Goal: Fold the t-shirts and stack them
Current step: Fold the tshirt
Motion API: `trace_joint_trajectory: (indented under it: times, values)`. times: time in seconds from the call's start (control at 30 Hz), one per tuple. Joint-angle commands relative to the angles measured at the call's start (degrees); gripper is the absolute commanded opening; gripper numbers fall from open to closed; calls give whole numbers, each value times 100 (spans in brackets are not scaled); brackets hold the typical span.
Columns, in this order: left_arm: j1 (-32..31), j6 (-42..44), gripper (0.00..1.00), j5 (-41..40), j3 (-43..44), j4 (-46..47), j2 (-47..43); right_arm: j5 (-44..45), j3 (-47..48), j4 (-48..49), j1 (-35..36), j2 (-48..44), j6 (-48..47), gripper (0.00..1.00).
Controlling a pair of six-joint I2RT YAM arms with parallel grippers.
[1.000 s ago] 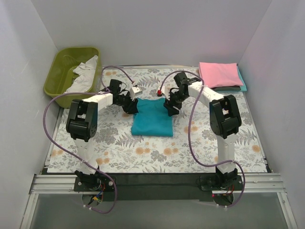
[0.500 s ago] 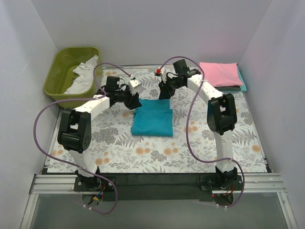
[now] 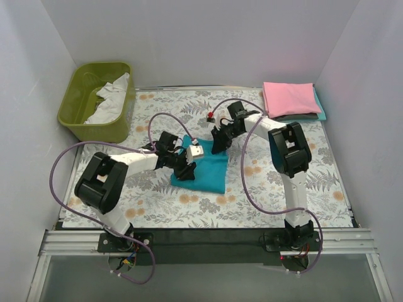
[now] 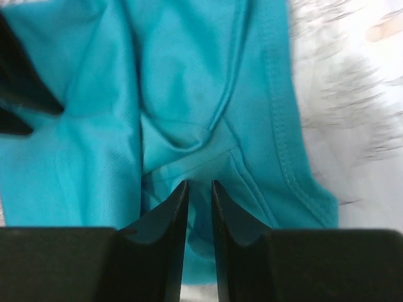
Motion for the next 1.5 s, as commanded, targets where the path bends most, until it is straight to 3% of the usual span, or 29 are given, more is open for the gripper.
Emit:
trace_joint_trajectory:
  times: [0.0,0.1,0.27,0.37,0.47,0.63,0.73,0.83,1.0,1.2,1.33,1.47]
  values:
    - [-254,206,36,79,-505,-805,-777,-46,-1247,-142,373,-737,-236,24]
    - [-509,-12,37,482,-787,-1289,-1699,-143,-2025,-116,567,-1388,-306,27]
    - [-853,-680,42,1054,-577,-1878,-2711,-38,-2167,-107,594,-2030,-219,30]
    - [-853,-822,42,696,-287,-1748,-2766,24,-1948,-98,533,-2101,9,37]
    - [-818,-270,43,142,-67,-1712,-2468,24,-1676,-98,541,-1838,352,46]
    - [-379,162,42,236,65,-1685,-1765,-55,-1376,-98,620,-1223,835,47]
    - [-343,338,41,229,-188,-1598,-1798,-38,-1192,-98,638,-793,968,45]
    - [-343,-512,39,-34,-479,-1106,-1808,147,-902,-107,690,-459,968,43]
    - [-361,-1821,37,-132,-882,-710,-2027,314,-183,-89,945,78,1082,30]
    - [-764,-2403,35,-447,-1340,-306,-2221,349,881,-80,1095,798,1345,17]
    - [-1072,-2790,32,-938,-1368,28,-1915,323,1462,-80,1139,1036,1530,16]
    - [-1231,-3570,32,-1388,-982,353,-1334,463,1534,-115,1017,844,1513,22]
